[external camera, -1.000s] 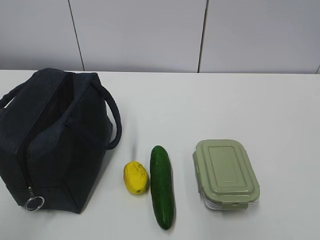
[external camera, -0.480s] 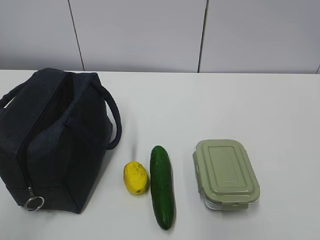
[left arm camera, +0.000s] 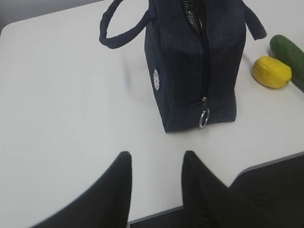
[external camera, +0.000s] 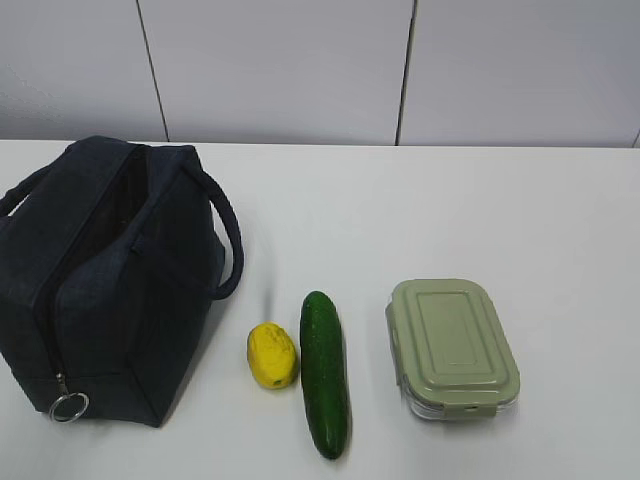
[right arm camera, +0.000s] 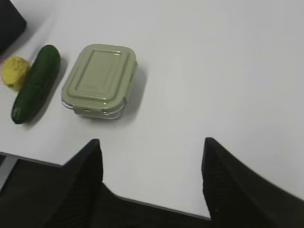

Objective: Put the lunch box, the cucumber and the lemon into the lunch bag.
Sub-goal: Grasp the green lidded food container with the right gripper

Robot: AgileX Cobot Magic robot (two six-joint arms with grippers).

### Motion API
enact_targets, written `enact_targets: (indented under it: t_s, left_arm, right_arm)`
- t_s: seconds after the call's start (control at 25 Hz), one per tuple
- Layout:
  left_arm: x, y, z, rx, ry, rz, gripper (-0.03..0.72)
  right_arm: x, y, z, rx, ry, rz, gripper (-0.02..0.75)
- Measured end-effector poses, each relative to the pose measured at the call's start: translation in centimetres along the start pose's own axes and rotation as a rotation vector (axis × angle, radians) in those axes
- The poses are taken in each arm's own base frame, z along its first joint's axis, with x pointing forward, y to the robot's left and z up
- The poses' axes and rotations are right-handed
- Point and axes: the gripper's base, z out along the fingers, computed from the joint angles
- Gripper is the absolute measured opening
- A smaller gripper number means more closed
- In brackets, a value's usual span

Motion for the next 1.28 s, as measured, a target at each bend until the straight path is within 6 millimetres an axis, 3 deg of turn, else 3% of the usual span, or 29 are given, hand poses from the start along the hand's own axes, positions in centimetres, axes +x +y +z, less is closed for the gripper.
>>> enact_targets:
  t_s: [0.4,0.92,1.16,1.28]
  left_arm:
    - [0.0,0.0,0.0,0.0,0.0,0.0,0.239]
    - [0.0,0.0,0.0,0.0,0.0,0.0,0.239]
    - [0.0,0.0,0.0,0.0,0.0,0.0,0.239]
    - [0.0,0.0,0.0,0.0,0.0,0.0,0.239]
  right_arm:
    - [-3.5,0.6,4.3,-0.204,0.113,0.129,0.487]
    - [-8.0,0.9,10.4,-0.444,0.278,0.172,0.473]
    - [-8.6,0.6,14.0,-0.559,0.369,0.202,0.473]
    - [-8.5,-0.4,15.2,-0.588,0.381,0.241,0.473]
